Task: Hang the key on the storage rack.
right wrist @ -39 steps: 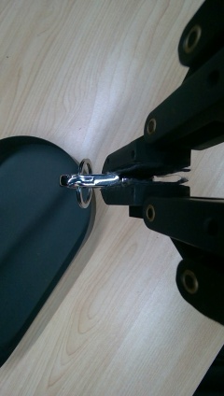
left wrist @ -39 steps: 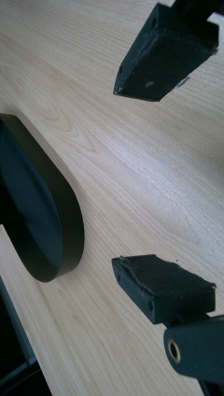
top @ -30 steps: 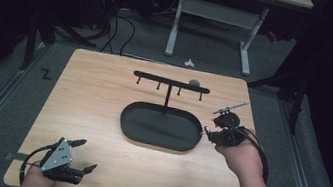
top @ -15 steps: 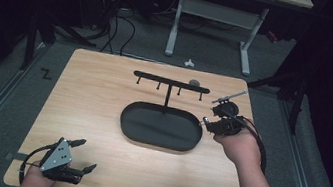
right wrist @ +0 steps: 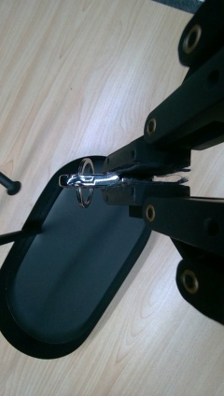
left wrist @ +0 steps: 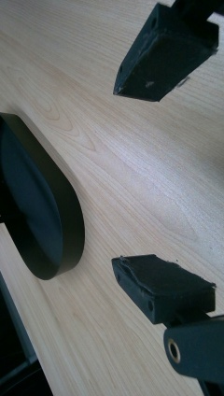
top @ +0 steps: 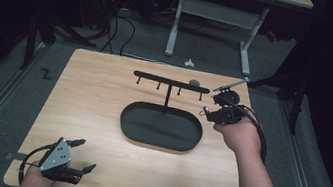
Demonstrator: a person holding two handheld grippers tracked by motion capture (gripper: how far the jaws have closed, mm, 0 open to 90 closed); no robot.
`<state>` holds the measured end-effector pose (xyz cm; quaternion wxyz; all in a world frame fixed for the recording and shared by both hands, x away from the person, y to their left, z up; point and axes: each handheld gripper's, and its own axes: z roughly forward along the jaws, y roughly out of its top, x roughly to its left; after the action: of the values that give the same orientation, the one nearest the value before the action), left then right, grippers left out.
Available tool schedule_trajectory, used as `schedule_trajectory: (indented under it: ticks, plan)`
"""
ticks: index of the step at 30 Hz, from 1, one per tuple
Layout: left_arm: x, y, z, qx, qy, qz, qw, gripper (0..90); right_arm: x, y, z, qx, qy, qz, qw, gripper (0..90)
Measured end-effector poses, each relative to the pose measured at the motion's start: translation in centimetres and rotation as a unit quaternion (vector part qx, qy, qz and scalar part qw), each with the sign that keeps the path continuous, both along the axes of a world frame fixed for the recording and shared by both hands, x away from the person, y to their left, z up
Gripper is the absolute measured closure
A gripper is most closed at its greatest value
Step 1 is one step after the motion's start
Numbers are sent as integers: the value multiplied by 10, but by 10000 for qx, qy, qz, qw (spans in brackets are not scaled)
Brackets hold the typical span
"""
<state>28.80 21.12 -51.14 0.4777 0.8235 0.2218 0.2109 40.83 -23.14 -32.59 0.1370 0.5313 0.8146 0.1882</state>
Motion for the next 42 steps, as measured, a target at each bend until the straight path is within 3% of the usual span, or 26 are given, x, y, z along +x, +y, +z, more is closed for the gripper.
schedule_trajectory:
  ticks: [12,42]
  plan:
    - [0,0,0,27,21,-22,10000,153,11,5,16,22,-128,-48,9999,850]
    - [0,1,-1,29,44,-29,10000,153,30,11,17,161,-171,-112,9997,850]
